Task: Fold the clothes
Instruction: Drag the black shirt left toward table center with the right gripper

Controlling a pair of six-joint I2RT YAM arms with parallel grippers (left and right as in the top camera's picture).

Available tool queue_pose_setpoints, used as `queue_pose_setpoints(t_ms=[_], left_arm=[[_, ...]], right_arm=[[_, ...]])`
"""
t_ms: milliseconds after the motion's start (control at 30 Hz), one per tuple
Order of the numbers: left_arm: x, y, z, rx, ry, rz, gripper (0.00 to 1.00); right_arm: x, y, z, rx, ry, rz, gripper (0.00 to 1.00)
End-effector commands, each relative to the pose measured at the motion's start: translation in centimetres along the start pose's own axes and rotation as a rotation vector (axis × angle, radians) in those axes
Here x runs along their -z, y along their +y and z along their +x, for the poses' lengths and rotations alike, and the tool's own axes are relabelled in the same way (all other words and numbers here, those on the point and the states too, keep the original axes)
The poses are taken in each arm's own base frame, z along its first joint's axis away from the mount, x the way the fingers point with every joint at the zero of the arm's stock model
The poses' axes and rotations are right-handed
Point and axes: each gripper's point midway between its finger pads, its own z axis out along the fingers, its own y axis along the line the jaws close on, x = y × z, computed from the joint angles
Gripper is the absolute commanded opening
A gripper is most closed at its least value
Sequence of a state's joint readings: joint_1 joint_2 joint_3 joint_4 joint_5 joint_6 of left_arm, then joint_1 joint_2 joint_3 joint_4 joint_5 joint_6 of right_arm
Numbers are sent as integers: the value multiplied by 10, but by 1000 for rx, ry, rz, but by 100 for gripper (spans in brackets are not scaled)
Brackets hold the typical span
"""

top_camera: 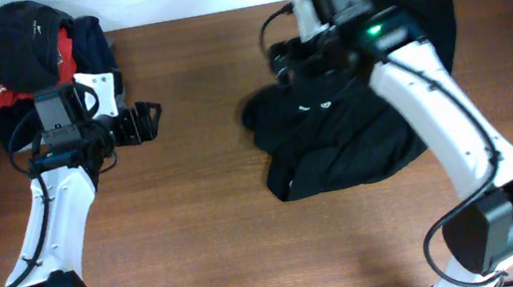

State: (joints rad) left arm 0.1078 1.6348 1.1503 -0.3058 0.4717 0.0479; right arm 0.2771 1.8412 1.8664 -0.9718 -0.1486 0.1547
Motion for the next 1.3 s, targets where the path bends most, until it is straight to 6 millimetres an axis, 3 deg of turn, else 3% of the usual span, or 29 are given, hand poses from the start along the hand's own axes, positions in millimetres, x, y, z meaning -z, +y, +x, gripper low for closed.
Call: queue_pose_setpoints(t_ms=[0,167,267,367,433,600,833,933,967,1067,1267], left_arm=[[1,-28,-8,-5,-18,142,83],[-9,-46,-4,-57,4,129,83],[-22,-48,-4,-119,8,22,83],[-38,-54,-8,-191,-13,-26,84],[-51,-63,-8,-245,-27,-13,84],[-87,-79,-6,-299,-69,31,84],[-133,-102,10,-349,-110,164,87],[-145,-112,12,-370,-141,216,87],[-147,-118,15,-377,-145,241,93],[-153,-132,26,-392,-121,295,95],[-155,-147,46,-481,-21,332,91]], right_arm=[[18,-57,-3,-69,6,112,99],[34,-146,42,-282,142,304,99],[37,-187,72,-403,203,351,100],[33,-208,96,-462,251,373,97],[29,-216,109,-493,275,382,92],[9,-223,136,-522,316,387,91],[-19,-229,164,-544,325,388,87],[-25,-229,171,-554,330,389,85],[-26,-229,173,-554,331,389,84],[-27,-229,175,-555,335,389,83],[-27,-229,175,-555,336,389,82]])
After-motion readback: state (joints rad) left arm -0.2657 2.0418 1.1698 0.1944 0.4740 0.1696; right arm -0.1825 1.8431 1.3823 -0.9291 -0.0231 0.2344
